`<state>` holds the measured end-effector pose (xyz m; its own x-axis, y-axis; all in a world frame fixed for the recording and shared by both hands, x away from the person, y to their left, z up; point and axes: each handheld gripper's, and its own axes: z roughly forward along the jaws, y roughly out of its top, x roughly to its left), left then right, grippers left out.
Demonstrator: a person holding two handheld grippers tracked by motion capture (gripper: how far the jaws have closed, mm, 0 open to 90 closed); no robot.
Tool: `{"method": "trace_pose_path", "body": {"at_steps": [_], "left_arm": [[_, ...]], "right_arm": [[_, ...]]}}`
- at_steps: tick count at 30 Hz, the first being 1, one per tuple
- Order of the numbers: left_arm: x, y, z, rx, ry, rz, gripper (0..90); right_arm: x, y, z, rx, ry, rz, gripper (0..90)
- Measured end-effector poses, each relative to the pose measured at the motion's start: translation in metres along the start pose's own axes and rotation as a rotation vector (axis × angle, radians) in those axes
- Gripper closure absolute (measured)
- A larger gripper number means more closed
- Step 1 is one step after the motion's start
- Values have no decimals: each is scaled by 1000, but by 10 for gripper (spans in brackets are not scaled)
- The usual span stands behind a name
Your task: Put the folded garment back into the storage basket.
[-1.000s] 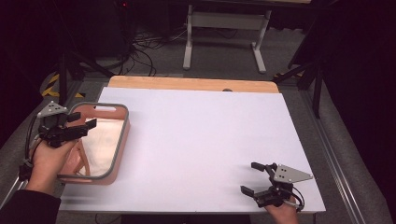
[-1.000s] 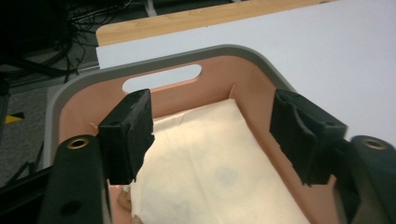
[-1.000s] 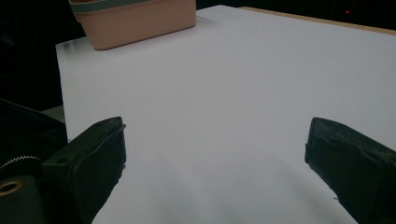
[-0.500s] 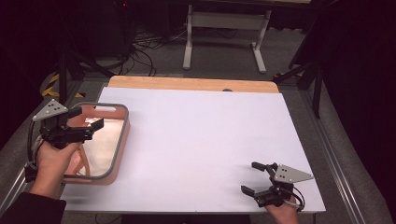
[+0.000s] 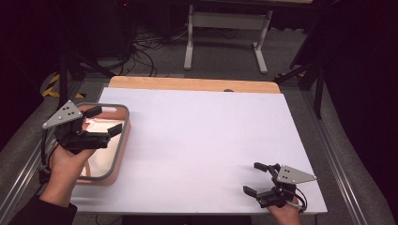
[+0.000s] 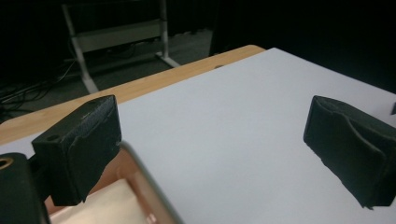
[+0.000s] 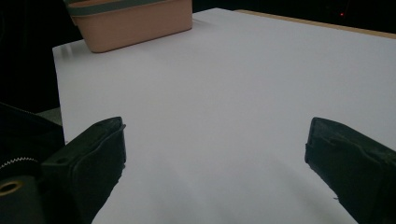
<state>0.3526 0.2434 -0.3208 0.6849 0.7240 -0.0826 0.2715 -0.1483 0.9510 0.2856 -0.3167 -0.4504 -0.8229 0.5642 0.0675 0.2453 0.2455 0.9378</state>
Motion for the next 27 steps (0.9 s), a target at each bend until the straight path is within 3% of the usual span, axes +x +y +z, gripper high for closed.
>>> {"method": "trace_pose_path", "body": {"at_steps": [8,15,21,27], "left_arm": [[-25,7,9,-21,-92,37,51],[-39,7,17,-28,-157,55,36],[-50,-5,31,-33,-226,42,31],[-58,-17,41,-23,-269,45,31]], "right_arm": [[0,0,-1,-3,1,0,57],[0,0,-1,-5,2,0,57],[0,0,-2,-6,2,-2,56],[0,0,-2,-7,3,-2,56]]}}
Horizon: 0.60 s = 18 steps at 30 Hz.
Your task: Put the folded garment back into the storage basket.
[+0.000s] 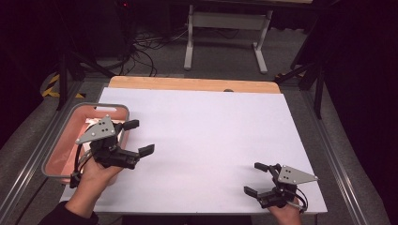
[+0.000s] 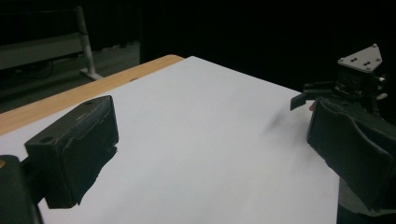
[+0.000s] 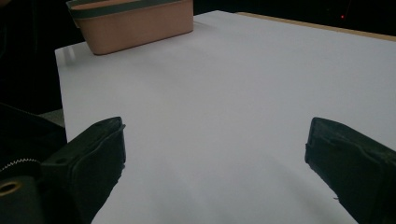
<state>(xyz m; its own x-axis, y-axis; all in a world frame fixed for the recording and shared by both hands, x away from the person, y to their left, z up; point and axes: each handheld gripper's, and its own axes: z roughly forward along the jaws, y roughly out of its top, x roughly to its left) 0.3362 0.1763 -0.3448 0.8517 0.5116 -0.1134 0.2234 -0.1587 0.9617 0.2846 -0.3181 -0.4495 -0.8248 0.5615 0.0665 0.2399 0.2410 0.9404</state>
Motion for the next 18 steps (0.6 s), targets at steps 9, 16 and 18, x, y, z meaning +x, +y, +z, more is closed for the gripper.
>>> {"method": "trace_pose_path", "body": {"at_steps": [9,16,18], "left_arm": [[-7,-26,22,14,-50,-26,30],[-12,-38,33,21,-81,-38,28],[-13,-44,36,19,-89,-46,28]], "right_arm": [[0,0,0,0,1,0,56],[0,0,0,2,2,0,56],[0,0,0,1,2,0,56]]}}
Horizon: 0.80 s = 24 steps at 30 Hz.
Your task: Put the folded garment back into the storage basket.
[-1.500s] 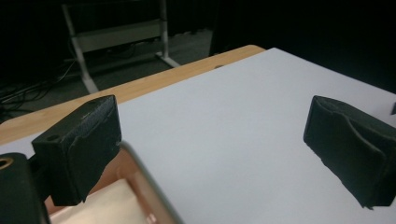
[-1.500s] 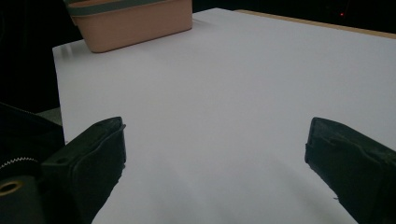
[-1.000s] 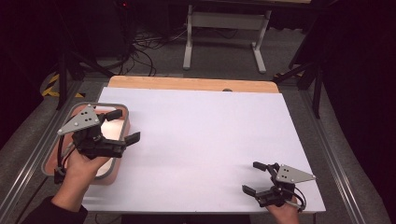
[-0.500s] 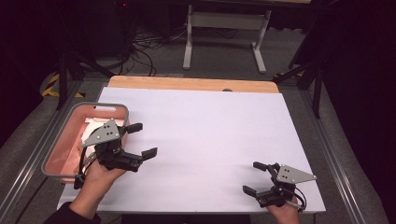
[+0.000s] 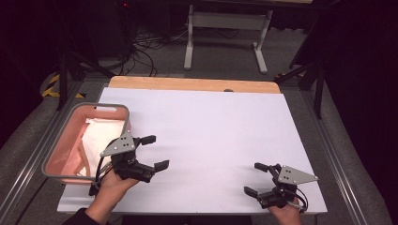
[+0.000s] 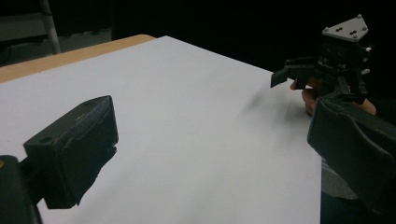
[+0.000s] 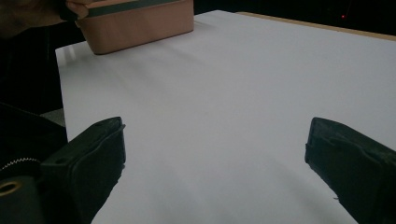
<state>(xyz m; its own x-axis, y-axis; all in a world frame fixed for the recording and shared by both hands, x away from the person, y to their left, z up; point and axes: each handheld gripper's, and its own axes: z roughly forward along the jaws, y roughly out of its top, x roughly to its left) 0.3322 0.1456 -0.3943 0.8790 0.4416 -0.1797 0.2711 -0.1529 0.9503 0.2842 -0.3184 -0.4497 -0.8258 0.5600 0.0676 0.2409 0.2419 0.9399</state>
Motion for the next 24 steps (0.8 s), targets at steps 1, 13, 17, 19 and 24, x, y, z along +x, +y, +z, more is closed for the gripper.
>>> {"method": "trace_pose_path", "body": {"at_steps": [1,13,17,19,24], "left_arm": [[0,-3,2,-1,-5,-4,28],[2,-36,19,33,-16,-46,29],[4,-44,23,37,-18,-48,28],[5,-48,24,37,-20,-54,28],[2,-63,26,30,-5,-56,28]], "right_arm": [[0,0,0,0,-1,-2,56],[0,0,0,-1,4,-1,56],[0,0,0,1,6,-3,55],[0,0,0,1,6,-2,55],[-1,-1,0,4,11,4,54]]}}
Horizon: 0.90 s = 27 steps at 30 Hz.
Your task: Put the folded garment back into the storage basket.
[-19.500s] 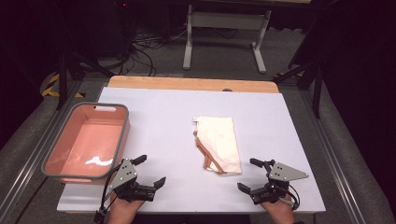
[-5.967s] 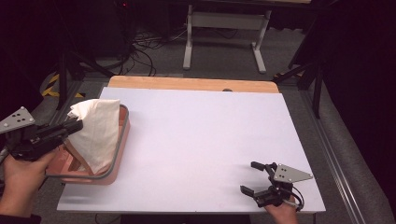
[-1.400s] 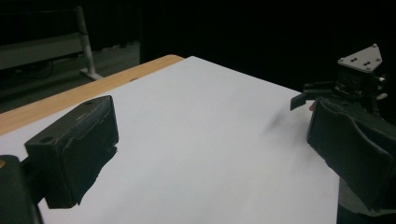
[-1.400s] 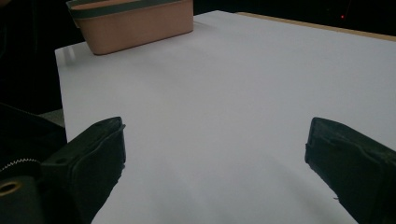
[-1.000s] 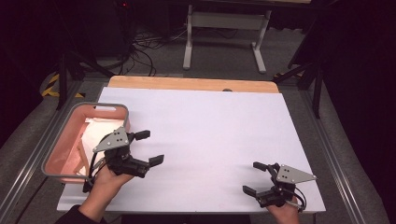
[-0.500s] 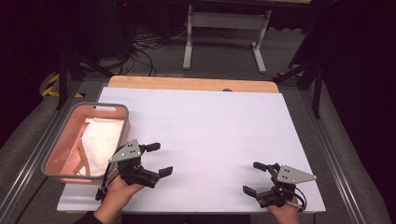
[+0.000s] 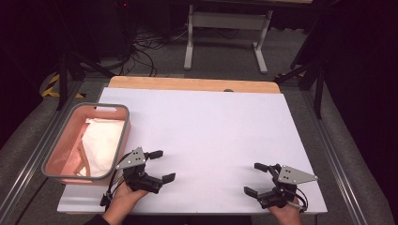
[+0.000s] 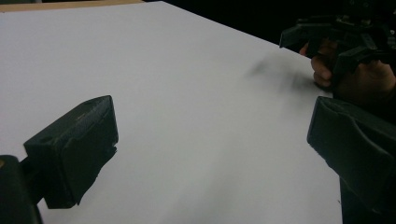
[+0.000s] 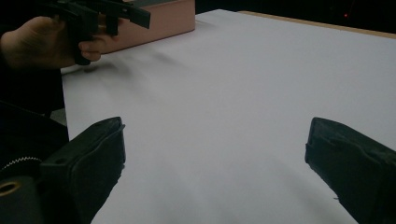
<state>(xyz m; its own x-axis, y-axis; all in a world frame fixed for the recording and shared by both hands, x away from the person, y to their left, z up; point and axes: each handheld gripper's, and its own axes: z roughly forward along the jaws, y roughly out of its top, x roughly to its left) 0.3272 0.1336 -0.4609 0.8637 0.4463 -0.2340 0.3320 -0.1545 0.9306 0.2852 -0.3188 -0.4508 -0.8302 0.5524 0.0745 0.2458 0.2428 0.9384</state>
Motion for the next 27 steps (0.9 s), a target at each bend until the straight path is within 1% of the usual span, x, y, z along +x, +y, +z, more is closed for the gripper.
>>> {"method": "trace_pose_path", "body": {"at_steps": [1,3,4,5,6,9,12,15,18,24,27], "left_arm": [[0,0,0,0,0,0,28],[-1,-6,0,-6,11,-1,28],[-1,-9,0,-4,16,-9,28],[-1,-9,0,-4,16,-9,29],[-1,-11,0,-6,13,-21,29],[-3,-12,0,-5,29,-2,29],[-4,-13,1,13,29,-1,28],[-5,-12,3,34,28,20,28],[-6,-12,4,45,29,29,28],[-5,-12,4,39,27,23,25],[-5,-12,4,35,33,20,24]], "right_arm": [[0,0,0,0,0,0,54],[0,0,0,-1,3,1,54],[0,0,1,-1,5,1,53],[0,0,1,-1,5,1,53],[0,0,1,0,5,2,53],[-1,-1,0,1,7,6,52],[-2,-1,1,3,11,8,52],[-2,-2,1,5,11,11,51],[-2,-2,1,8,11,12,51],[-2,-2,2,10,12,10,51],[-2,-2,2,10,11,8,51]]}}
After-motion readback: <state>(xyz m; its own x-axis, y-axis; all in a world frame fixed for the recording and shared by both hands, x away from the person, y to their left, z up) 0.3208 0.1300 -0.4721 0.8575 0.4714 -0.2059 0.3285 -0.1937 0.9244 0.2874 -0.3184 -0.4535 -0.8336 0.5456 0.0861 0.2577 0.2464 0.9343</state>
